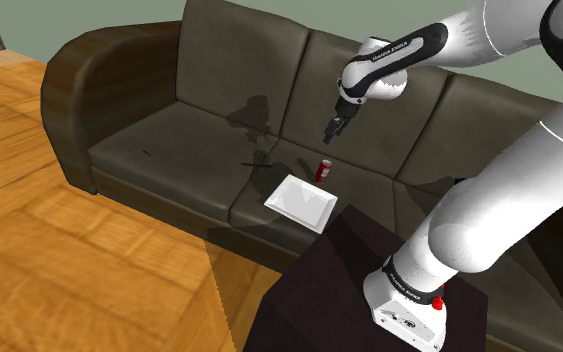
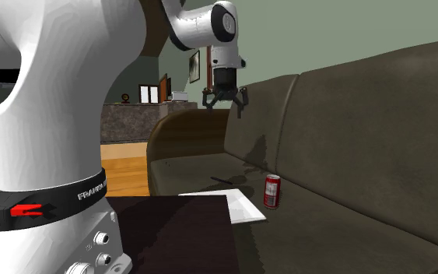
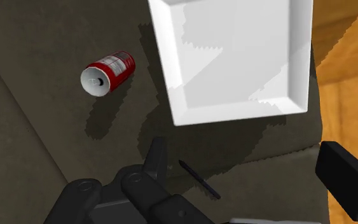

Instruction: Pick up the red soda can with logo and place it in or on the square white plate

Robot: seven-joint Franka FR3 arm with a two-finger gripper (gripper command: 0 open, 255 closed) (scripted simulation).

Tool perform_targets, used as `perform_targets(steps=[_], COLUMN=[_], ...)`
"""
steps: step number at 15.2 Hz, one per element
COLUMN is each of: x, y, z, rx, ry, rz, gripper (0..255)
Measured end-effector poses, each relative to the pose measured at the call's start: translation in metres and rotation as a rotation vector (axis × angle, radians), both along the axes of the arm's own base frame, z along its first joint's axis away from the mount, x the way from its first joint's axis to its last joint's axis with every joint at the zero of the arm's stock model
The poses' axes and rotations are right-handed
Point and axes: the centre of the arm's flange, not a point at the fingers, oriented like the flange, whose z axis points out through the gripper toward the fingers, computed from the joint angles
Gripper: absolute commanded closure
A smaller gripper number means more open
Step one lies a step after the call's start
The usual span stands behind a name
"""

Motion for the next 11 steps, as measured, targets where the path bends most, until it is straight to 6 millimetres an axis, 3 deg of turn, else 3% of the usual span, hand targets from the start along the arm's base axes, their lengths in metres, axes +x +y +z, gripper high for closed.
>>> perform_targets(steps=[11], x=[0.028], y=[-0.095], z=[-0.11], rx=[-0.015], ry=[0.038], rz=[0.005], gripper=[0])
